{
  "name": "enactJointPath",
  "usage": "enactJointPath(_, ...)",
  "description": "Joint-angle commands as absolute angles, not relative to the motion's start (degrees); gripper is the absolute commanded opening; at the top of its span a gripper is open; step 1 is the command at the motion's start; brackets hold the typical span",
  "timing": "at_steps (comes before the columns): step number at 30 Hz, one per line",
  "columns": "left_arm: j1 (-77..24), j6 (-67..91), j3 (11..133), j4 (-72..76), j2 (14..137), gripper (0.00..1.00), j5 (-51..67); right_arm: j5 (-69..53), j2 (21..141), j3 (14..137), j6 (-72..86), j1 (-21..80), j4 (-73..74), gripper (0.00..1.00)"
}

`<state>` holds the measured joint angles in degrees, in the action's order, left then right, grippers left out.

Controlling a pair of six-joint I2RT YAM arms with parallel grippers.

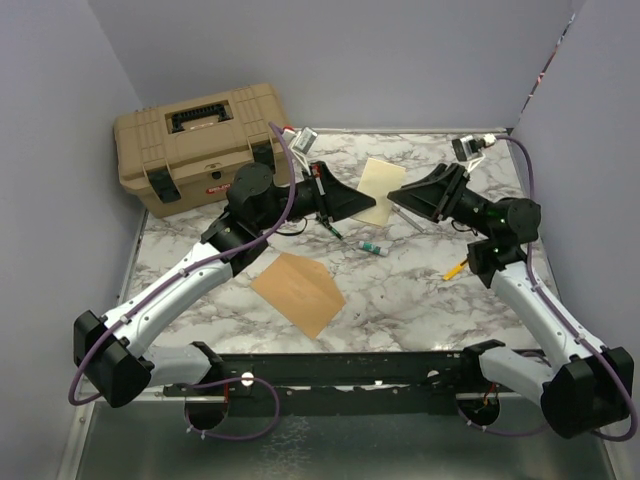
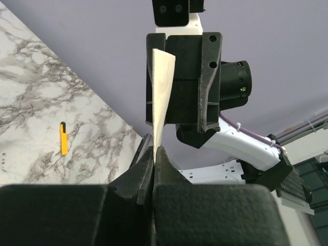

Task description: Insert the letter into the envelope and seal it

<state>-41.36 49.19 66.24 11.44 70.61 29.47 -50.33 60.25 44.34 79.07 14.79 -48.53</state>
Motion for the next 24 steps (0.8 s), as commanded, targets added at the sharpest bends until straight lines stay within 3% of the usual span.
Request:
enactJointPath(1,-41.46,53.97,64.67,16.48,70.18,0.0,28.42,-48.65,61.72,46.67,80.77,16.14,-52.16,0.39)
enactJointPath(7,-41.56,55.56,63.27,19.13,69.39,0.0,26.62,-47.88,62.63,48.26,78.7,17.21,-48.49,0.27)
enactJointPath(8,-41.53,55.72,63.06,19.6,69.35,0.0,26.53,-47.78,62.66,48.67,78.12,17.22,-47.45,0.24)
enactJointPath(10,-41.55,55.71,62.86,20.15,69.22,0.0,26.47,-47.43,62.7,49.01,77.26,17.3,-45.95,0.04)
enactJointPath(13,-41.49,55.39,62.55,20.44,69.09,0.02,25.94,-47.24,62.77,49.29,76.49,17.34,-43.8,0.01)
enactJointPath(16,-41.43,52.26,62.36,17.37,68.64,0.3,24.1,-46.05,62.1,50.29,72.4,17.31,-36.52,0.0)
enactJointPath(19,-41.44,45.61,62.61,6.67,67.36,0.78,16.75,-42.45,61.79,54.54,62.05,17.37,-18.22,0.01)
enactJointPath(24,-41.01,41.14,57.0,-8.41,63.48,0.95,0.1,-34.6,62.85,57.83,45.9,17.32,6.21,0.0)
